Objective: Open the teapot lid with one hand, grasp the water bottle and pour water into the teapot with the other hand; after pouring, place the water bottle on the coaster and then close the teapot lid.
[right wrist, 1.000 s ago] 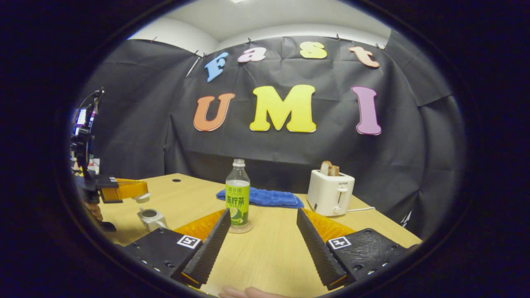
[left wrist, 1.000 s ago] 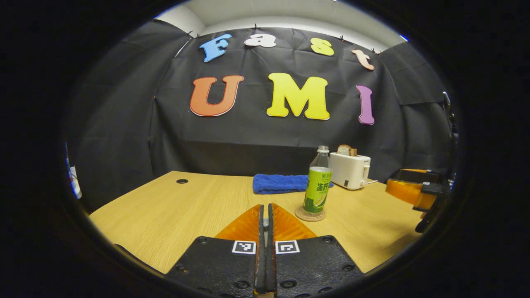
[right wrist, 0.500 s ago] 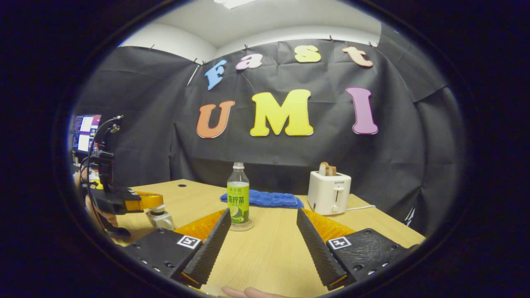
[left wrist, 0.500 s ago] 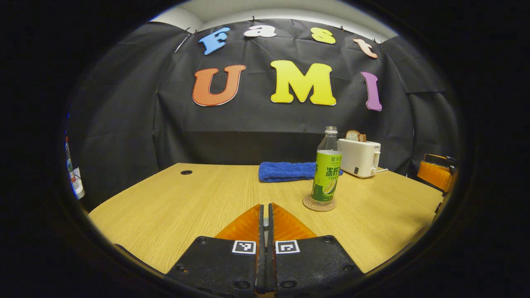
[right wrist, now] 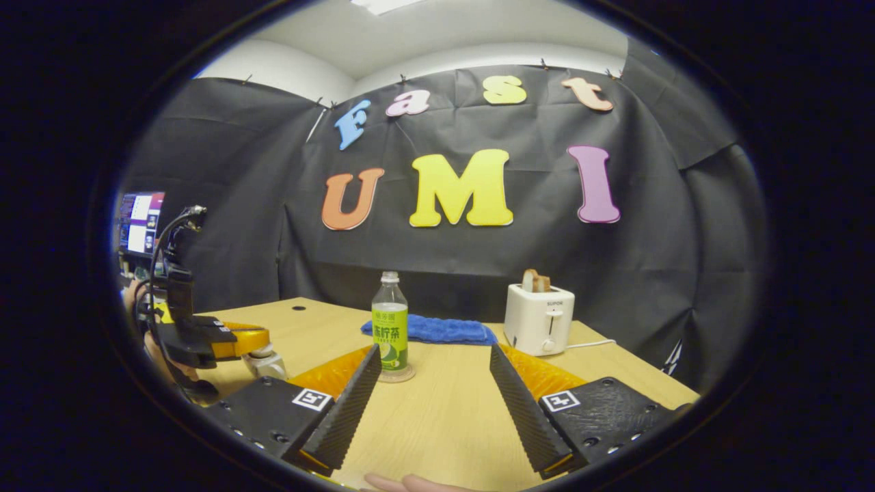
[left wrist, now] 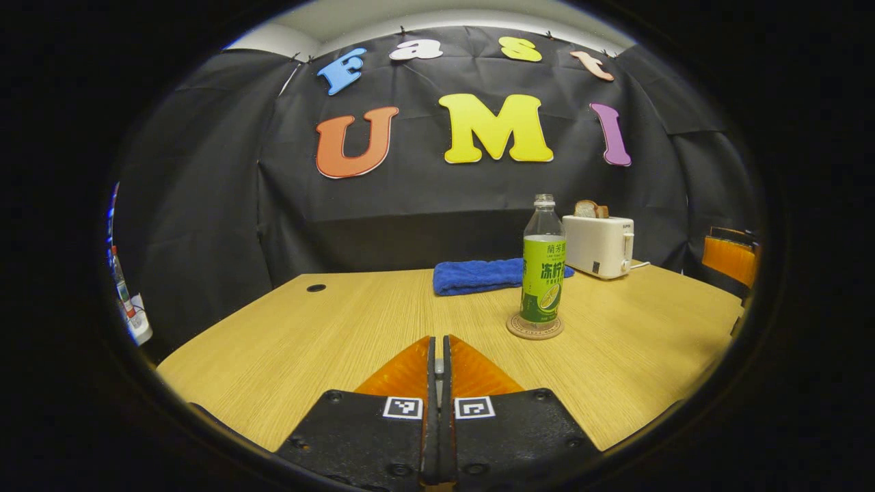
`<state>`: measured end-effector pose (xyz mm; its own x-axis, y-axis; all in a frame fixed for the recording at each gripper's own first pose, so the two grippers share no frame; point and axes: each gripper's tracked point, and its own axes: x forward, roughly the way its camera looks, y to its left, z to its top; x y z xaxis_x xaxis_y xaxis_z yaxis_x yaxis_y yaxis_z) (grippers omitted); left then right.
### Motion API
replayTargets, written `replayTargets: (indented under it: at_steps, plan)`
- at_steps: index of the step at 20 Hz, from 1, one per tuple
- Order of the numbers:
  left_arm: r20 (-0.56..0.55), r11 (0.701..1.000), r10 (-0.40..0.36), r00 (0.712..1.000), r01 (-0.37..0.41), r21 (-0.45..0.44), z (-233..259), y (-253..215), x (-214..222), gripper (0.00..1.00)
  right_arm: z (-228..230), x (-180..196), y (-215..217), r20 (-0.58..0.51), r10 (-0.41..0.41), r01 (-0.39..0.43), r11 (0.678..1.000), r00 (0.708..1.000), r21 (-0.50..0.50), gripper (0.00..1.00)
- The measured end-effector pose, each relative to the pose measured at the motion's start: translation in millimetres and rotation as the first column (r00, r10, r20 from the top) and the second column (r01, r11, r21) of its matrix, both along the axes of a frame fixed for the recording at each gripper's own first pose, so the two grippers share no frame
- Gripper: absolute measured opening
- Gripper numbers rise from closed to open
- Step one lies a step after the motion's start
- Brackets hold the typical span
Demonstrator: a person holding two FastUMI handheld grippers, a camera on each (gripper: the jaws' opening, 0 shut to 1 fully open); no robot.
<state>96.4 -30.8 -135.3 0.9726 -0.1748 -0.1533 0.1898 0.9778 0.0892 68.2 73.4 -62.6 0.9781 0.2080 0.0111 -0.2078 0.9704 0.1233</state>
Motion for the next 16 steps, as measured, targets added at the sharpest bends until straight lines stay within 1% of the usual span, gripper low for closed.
replayTargets:
  at_steps: [4,7,10,11,13,15,16]
  plan:
    - [-0.011,1.0,0.012,1.0,-0.012,0.012,-0.3,-0.3,-4.4,0.03,10.5,-5.4,-3.5,0.012,-0.006,0.006,1.0,1.0,0.004,0.95]
    - [-0.053,1.0,0.01,0.999,-0.009,0.014,-11.9,-2.0,-3.3,0.03,14.2,-8.6,-9.1,0.007,-0.015,0.015,1.0,1.0,0.013,0.95]
    - [-0.051,1.0,0.028,0.998,-0.028,0.014,-10.5,-2.1,-3.3,0.03,19.2,-11.7,-16.3,0.008,-0.028,0.028,1.0,1.0,0.01,0.96]
    - [-0.056,1.0,0.028,0.998,-0.027,0.015,-10.6,-3.1,-3.0,0.04,21.9,-13.5,-17.8,0.011,-0.028,0.028,1.0,1.0,0.007,0.95]
    - [-0.069,1.0,0.029,0.997,-0.028,0.01,-11.3,-3.9,-3.6,0.07,30.0,-15.7,-25.2,0.021,-0.04,0.039,0.999,0.999,0.02,0.95]
    - [-0.086,1.0,0.015,0.996,-0.016,-0.014,-11.2,-9.5,-5.6,0.15,34.5,-17.9,-29.1,0.027,-0.046,0.045,0.998,0.999,0.034,0.96]
    - [-0.094,1.0,0.007,0.996,-0.009,-0.02,-10.9,-12.6,-6.4,0.29,34.9,-19.9,-32.5,0.029,-0.051,0.05,0.998,0.998,0.035,0.95]
